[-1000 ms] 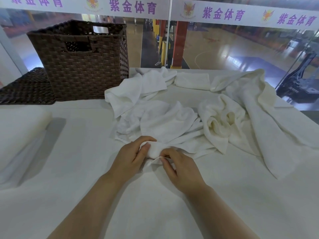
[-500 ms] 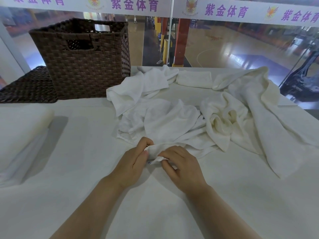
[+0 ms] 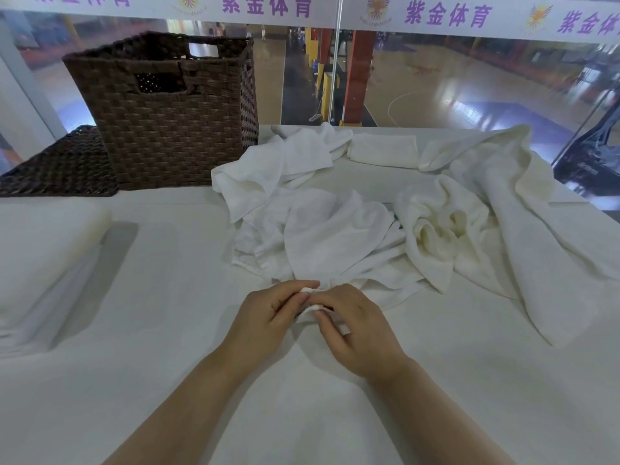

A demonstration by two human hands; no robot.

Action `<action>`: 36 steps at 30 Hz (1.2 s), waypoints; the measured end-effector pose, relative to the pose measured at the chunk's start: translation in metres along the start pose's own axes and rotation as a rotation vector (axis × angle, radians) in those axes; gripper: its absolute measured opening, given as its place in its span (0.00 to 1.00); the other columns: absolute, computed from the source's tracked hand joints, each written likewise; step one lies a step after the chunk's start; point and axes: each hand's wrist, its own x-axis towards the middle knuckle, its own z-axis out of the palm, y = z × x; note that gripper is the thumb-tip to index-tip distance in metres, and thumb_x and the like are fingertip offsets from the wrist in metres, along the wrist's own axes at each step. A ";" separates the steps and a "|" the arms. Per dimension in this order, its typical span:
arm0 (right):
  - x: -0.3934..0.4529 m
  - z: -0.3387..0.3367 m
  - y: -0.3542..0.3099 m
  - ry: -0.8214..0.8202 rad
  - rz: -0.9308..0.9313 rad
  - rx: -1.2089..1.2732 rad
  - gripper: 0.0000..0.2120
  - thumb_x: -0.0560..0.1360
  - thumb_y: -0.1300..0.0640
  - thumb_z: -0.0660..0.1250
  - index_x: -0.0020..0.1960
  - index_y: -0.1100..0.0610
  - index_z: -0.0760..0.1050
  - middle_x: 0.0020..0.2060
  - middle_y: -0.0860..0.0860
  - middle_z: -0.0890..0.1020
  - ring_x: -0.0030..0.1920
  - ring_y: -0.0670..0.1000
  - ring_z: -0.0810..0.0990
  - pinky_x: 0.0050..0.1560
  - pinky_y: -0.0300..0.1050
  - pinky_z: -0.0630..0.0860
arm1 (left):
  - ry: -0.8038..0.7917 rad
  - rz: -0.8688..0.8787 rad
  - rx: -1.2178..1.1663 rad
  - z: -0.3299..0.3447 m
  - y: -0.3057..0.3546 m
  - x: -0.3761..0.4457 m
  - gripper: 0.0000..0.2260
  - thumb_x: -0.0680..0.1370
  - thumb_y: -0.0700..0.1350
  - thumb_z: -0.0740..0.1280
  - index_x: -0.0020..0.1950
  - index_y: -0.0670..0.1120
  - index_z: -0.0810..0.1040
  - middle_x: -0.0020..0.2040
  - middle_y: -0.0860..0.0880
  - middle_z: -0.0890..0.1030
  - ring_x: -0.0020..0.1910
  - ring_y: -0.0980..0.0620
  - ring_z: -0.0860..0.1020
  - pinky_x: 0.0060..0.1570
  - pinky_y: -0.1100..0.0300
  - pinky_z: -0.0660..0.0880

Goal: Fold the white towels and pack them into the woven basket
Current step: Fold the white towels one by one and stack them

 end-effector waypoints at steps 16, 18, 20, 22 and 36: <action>0.003 -0.005 0.006 0.077 0.019 -0.039 0.07 0.77 0.59 0.67 0.49 0.57 0.83 0.43 0.46 0.83 0.43 0.47 0.79 0.48 0.38 0.74 | -0.080 0.001 0.087 -0.001 0.004 -0.001 0.09 0.80 0.46 0.65 0.52 0.59 0.82 0.45 0.60 0.84 0.45 0.56 0.81 0.44 0.63 0.75; 0.005 -0.015 0.012 0.113 0.143 -0.063 0.06 0.76 0.56 0.66 0.47 0.56 0.81 0.42 0.45 0.82 0.43 0.45 0.78 0.48 0.35 0.72 | -0.031 0.017 0.139 0.000 0.004 -0.002 0.08 0.78 0.52 0.63 0.51 0.59 0.81 0.44 0.61 0.83 0.44 0.57 0.81 0.41 0.65 0.74; 0.005 -0.028 0.021 0.182 0.352 -0.059 0.05 0.76 0.54 0.66 0.47 0.54 0.79 0.42 0.44 0.82 0.42 0.43 0.77 0.46 0.29 0.70 | 0.038 0.024 0.148 -0.001 0.003 -0.003 0.10 0.76 0.56 0.61 0.51 0.58 0.81 0.42 0.59 0.83 0.42 0.56 0.80 0.40 0.62 0.74; 0.002 -0.039 0.031 0.252 0.539 -0.020 0.02 0.76 0.58 0.67 0.46 0.54 0.78 0.39 0.46 0.81 0.41 0.43 0.78 0.42 0.27 0.69 | 0.104 0.049 0.150 -0.002 0.001 -0.004 0.11 0.75 0.56 0.60 0.50 0.56 0.80 0.40 0.56 0.82 0.40 0.54 0.80 0.39 0.59 0.74; -0.002 -0.050 0.059 0.260 0.825 -0.089 0.06 0.79 0.58 0.63 0.45 0.58 0.75 0.37 0.51 0.80 0.39 0.52 0.77 0.37 0.45 0.70 | 0.337 0.310 0.130 -0.036 0.061 0.009 0.08 0.76 0.50 0.60 0.47 0.55 0.79 0.45 0.61 0.81 0.44 0.60 0.79 0.39 0.73 0.69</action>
